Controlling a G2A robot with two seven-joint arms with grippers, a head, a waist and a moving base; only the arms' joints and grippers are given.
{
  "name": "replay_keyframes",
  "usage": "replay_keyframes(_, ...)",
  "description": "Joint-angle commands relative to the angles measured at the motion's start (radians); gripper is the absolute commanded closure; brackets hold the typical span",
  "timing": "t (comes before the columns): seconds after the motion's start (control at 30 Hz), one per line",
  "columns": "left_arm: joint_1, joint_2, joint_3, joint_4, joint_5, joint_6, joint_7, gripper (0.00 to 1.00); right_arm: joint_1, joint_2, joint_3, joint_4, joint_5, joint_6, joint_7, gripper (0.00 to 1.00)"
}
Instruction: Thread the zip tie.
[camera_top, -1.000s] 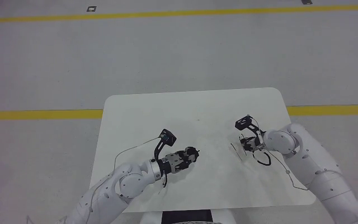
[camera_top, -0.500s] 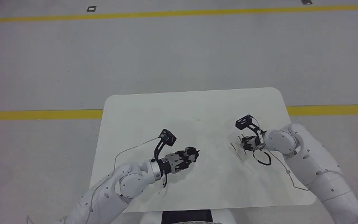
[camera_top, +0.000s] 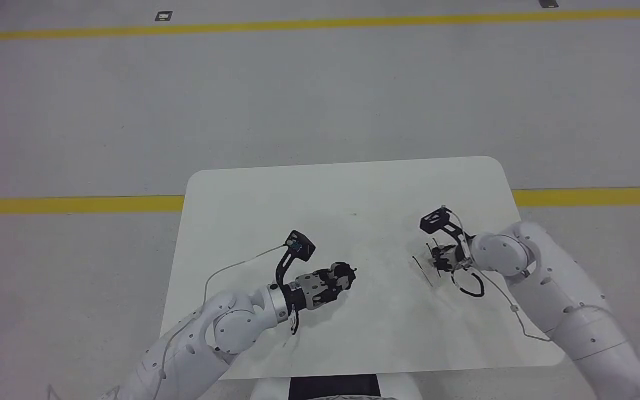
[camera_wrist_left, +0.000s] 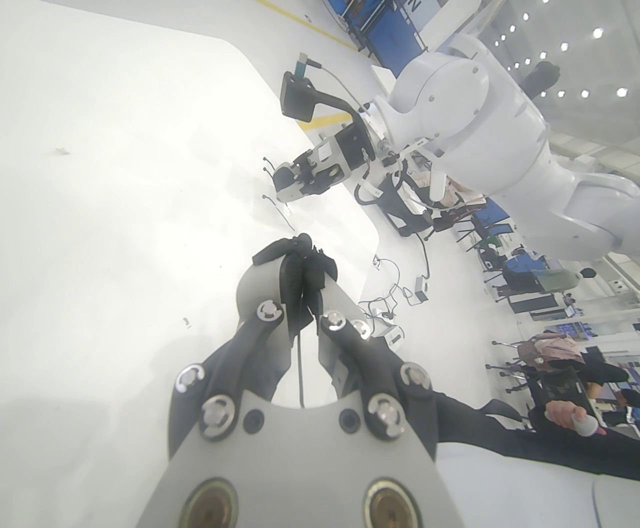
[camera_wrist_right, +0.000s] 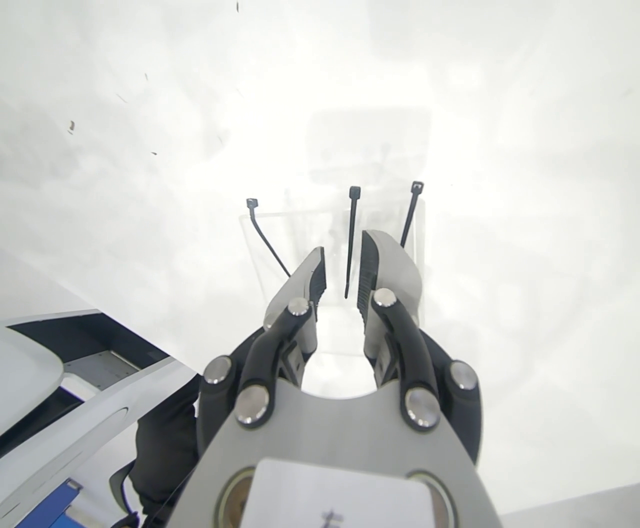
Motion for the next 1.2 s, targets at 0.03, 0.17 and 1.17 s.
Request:
replay_keyframes(0.03,0.0,0.0,0.0,0.0,0.0,0.0,0.0,1.0,0.005,-0.002,-0.004,0.006,0.001,0.0,0.0,0.97)
replay_keyframes(0.17,0.0,0.0,0.0,0.0,0.0,0.0,0.0,1.0,0.008,-0.003,-0.003,0.011,-0.002,0.004,-0.001,1.0)
replay_keyframes(1.17,0.0,0.0,0.0,0.0,0.0,0.0,0.0,1.0,-0.279,0.082,0.298,-0.334,0.171,-0.07,-0.232,1.0)
